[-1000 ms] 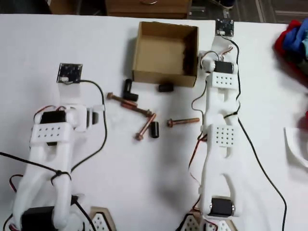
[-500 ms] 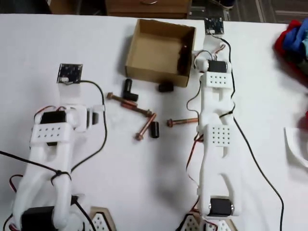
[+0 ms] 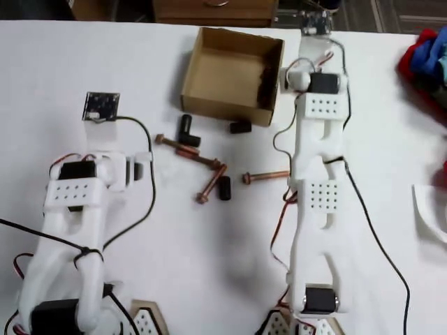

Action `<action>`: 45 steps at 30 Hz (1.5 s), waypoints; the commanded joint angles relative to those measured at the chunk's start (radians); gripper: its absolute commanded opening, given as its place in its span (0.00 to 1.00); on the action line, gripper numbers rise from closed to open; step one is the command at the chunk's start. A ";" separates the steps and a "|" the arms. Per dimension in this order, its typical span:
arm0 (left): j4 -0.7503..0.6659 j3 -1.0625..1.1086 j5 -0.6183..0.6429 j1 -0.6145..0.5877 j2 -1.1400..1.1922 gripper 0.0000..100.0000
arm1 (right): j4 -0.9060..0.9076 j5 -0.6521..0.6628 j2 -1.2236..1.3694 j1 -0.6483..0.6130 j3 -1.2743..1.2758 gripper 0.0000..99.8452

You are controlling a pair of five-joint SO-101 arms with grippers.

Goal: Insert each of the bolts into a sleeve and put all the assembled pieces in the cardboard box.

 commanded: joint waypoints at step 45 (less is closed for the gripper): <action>-0.235 0.102 0.084 -0.117 -0.006 0.23 | -0.165 -0.169 -0.975 -0.507 1.741 0.13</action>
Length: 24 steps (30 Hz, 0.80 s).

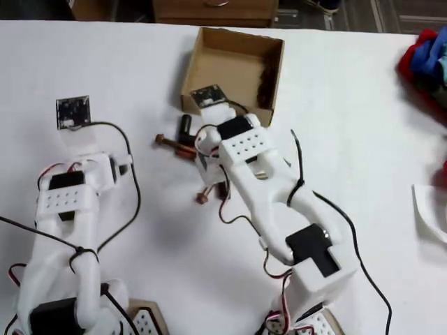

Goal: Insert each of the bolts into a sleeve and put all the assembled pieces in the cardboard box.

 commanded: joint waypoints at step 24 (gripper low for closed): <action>-0.017 -0.007 0.009 -0.006 -0.006 0.23 | -0.007 -0.011 0.358 -0.015 -0.222 0.13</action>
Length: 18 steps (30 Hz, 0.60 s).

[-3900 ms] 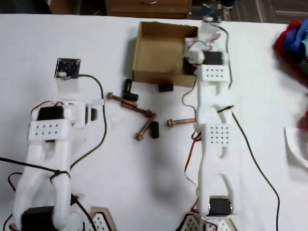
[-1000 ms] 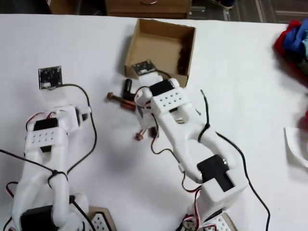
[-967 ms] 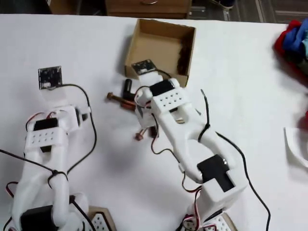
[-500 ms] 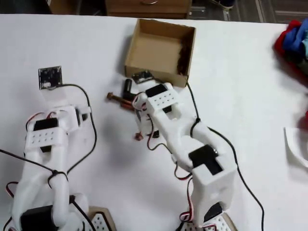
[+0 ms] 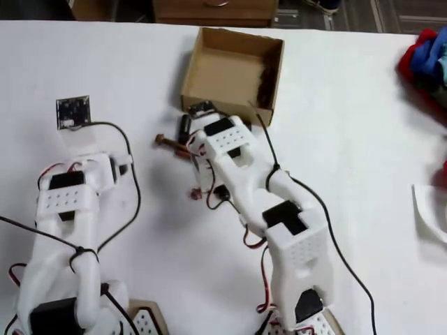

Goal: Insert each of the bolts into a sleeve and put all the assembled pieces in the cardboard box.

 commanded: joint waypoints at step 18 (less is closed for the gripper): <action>-0.008 -0.007 0.011 0.020 0.000 0.23 | 0.160 0.175 -0.625 0.188 0.044 0.02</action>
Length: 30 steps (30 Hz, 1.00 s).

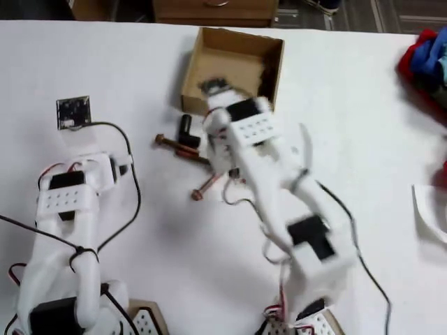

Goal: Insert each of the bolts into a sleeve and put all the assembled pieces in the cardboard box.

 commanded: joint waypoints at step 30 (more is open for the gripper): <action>-0.066 -0.094 0.040 0.629 0.155 0.24 | -0.154 0.041 -0.993 0.633 0.749 0.02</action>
